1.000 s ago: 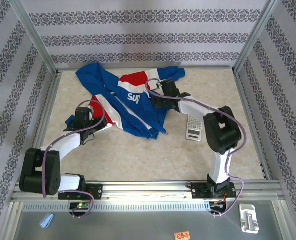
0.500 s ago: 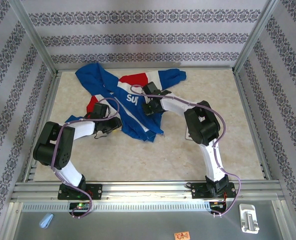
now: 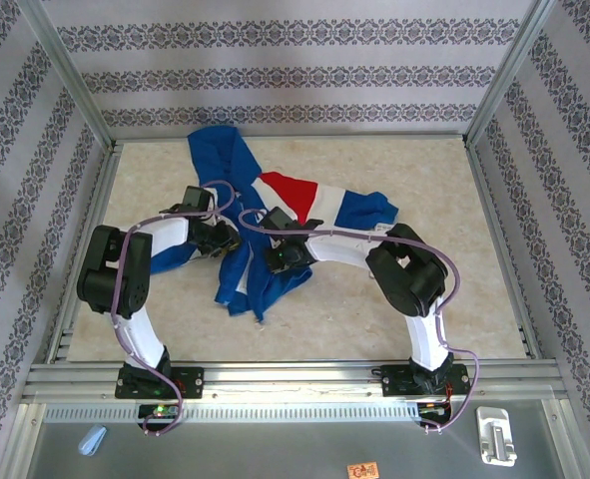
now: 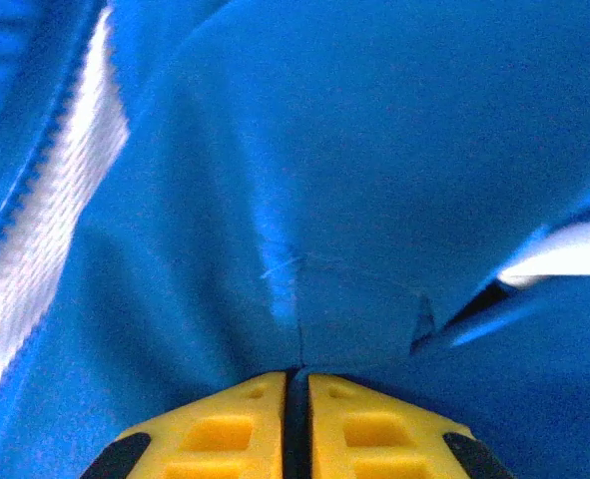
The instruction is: Zip up the jacket
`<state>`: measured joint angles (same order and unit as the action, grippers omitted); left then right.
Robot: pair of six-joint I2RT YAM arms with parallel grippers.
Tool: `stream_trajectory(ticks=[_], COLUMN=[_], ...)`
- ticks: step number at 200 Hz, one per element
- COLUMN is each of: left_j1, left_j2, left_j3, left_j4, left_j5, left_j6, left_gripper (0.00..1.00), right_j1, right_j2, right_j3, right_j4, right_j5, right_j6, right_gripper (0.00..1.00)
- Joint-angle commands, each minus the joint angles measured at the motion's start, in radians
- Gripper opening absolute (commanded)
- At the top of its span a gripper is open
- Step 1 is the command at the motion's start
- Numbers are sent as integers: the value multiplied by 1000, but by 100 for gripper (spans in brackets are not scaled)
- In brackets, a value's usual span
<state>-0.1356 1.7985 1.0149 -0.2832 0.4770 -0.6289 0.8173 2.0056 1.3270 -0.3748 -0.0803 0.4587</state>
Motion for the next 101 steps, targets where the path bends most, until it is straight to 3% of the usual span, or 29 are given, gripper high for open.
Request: stream_trajectory(ticks=[1, 64, 101], left_j1=[46, 100, 27], left_j2=[-29, -278, -339], left_j3=[53, -47, -136], left_j4=[-39, -161, -142], left_j5=[-56, -128, -46], left_j6=[81, 161, 138], left_gripper=[30, 32, 26], right_j1=[0, -36, -31], right_j2=[-50, -130, -23], right_j3=[-16, 14, 116], right_j4=[-67, -99, -109], right_j5=[-22, 17, -51], right_j6=[58, 35, 11], right_gripper=[15, 18, 21])
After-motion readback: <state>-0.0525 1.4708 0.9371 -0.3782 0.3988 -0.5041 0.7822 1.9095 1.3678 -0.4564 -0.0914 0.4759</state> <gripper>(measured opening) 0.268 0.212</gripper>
